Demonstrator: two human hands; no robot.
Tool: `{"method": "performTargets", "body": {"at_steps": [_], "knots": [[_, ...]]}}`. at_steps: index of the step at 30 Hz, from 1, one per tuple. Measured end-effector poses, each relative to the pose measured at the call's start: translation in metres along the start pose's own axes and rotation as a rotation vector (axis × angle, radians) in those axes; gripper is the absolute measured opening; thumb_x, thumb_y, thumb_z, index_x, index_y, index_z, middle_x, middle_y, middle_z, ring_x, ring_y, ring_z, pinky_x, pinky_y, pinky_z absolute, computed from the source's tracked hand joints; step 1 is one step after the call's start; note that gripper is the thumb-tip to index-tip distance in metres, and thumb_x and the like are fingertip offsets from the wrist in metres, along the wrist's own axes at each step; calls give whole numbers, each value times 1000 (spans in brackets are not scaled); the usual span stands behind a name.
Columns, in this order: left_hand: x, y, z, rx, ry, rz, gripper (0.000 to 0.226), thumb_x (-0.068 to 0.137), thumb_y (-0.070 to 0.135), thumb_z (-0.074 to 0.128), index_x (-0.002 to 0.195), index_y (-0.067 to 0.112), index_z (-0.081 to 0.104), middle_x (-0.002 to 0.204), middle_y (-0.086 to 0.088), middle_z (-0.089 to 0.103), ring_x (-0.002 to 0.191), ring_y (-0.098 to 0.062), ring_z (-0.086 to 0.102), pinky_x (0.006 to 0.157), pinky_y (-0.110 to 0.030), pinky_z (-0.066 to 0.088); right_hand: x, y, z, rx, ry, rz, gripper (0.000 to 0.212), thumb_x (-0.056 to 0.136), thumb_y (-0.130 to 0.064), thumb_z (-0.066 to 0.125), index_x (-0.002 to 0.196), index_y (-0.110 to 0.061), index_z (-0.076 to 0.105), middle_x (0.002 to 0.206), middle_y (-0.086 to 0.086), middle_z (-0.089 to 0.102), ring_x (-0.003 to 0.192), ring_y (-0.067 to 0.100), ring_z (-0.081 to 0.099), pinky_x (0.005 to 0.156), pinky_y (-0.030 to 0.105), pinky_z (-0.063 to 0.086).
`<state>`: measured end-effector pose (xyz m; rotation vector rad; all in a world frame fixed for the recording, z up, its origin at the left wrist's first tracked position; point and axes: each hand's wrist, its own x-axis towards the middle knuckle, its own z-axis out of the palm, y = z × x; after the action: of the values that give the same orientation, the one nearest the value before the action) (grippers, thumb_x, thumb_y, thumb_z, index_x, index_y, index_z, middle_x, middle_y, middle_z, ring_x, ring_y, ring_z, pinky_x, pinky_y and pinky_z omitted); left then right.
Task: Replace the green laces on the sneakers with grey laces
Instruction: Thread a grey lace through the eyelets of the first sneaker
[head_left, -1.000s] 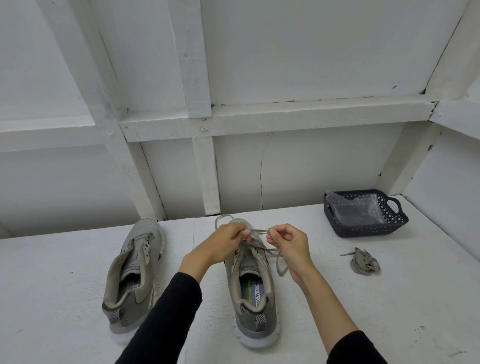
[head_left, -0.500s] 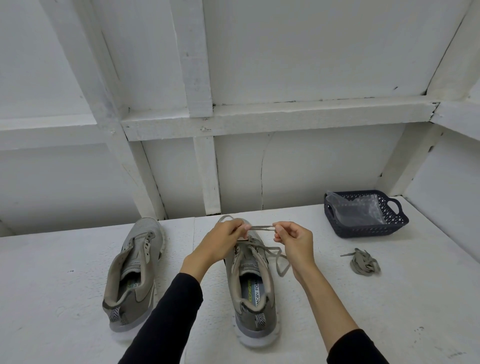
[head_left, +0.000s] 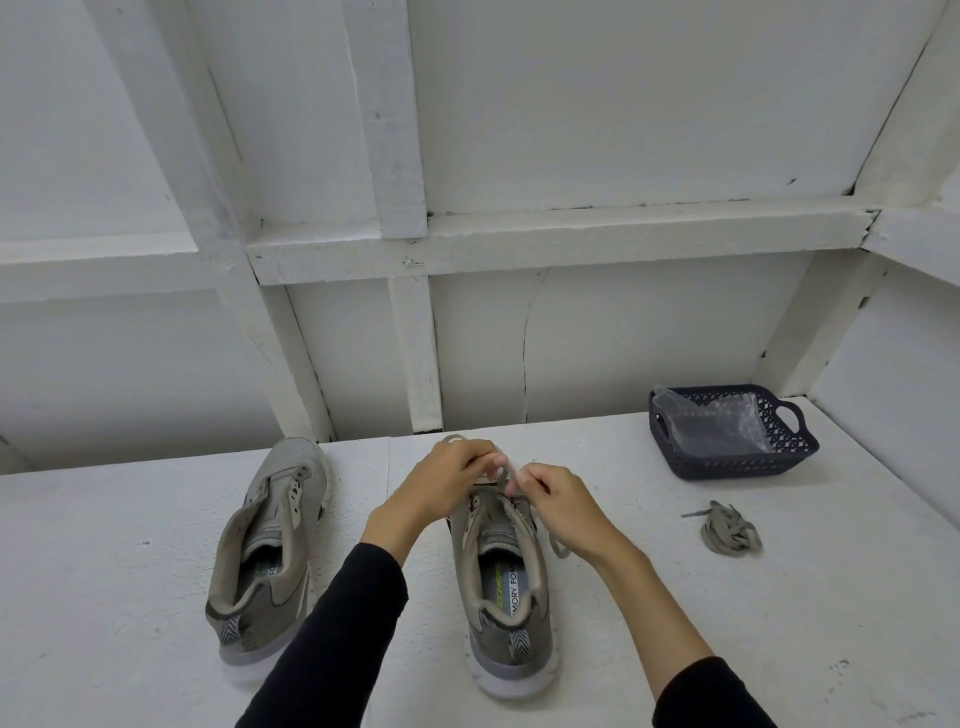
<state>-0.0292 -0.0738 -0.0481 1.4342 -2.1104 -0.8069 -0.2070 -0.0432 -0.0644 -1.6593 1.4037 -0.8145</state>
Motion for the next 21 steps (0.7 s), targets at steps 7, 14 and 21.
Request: {"method": "performTargets", "body": {"at_steps": [7,14,21], "knots": [[-2,4,-9,-75,-67,25,35,102,38,45,69,25,51,72,-7,50,62,-8,37,59,-21,30,5,-4,-14,184,9,4,24,105,-28,36,126,-23,47,127,-9,55,119,5,46,92,17,36],[2,6,-8,-153,-69,5,33,103,34,42,76,25,57,83,-5,60,79,-28,50,70,-29,38,2,-12,-9,291,-61,62,41,106,-30,28,91,-16,64,87,1,57,84,10,54,80,23,45],[0,6,-11,-173,-86,-14,35,104,36,41,76,32,61,87,-14,59,77,-21,47,73,-31,36,3,-7,-17,543,-35,147,30,103,-21,42,82,-9,60,72,-3,55,68,10,49,66,22,42]]}}
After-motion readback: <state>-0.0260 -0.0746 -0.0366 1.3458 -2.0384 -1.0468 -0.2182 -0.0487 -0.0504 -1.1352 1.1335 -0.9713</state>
